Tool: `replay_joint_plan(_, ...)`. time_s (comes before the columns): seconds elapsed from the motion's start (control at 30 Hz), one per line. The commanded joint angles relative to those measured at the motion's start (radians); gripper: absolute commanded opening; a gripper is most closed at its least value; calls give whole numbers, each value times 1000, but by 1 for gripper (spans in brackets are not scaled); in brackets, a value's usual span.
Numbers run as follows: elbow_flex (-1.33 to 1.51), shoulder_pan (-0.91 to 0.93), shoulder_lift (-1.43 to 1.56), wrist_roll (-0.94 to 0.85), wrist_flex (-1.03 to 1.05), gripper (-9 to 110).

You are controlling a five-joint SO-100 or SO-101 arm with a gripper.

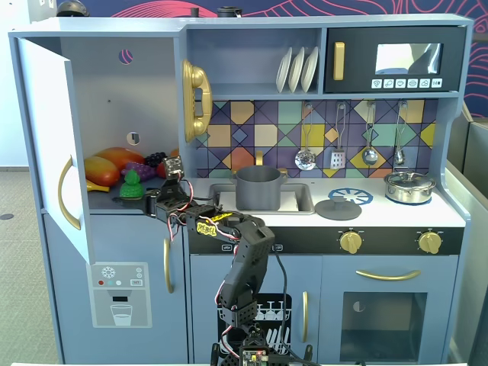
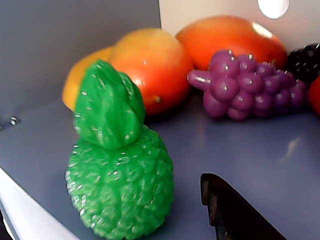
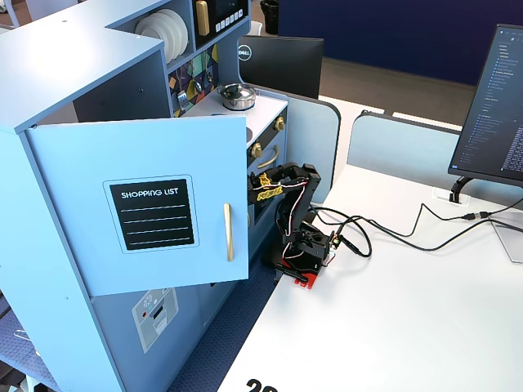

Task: Pick up the green pineapple from the left cabinet and place it in the gray recipient

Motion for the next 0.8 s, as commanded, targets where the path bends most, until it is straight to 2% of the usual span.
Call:
replay_joint_plan(0.0,-114,-5,-40,-21,-43,46)
replay_joint_plan(0.27,-242,-21,-169,-26,-51,44)
replay_joint_plan(0.3,-258,-25,-183,-28,-51,40)
replay_joint_plan(0.33,-265,-29,-192,-52,-51,31)
replay_joint_plan(0.4,-272,-38,-201,-118,-48,3)
replay_joint_plan(0.43,-270,-41,-202,-123,-46,0)
replay_joint_plan(0.67,-233,-97,-67,-133,29,0)
replay_joint_plan(0.77,-261,-127,84,-196,261,0)
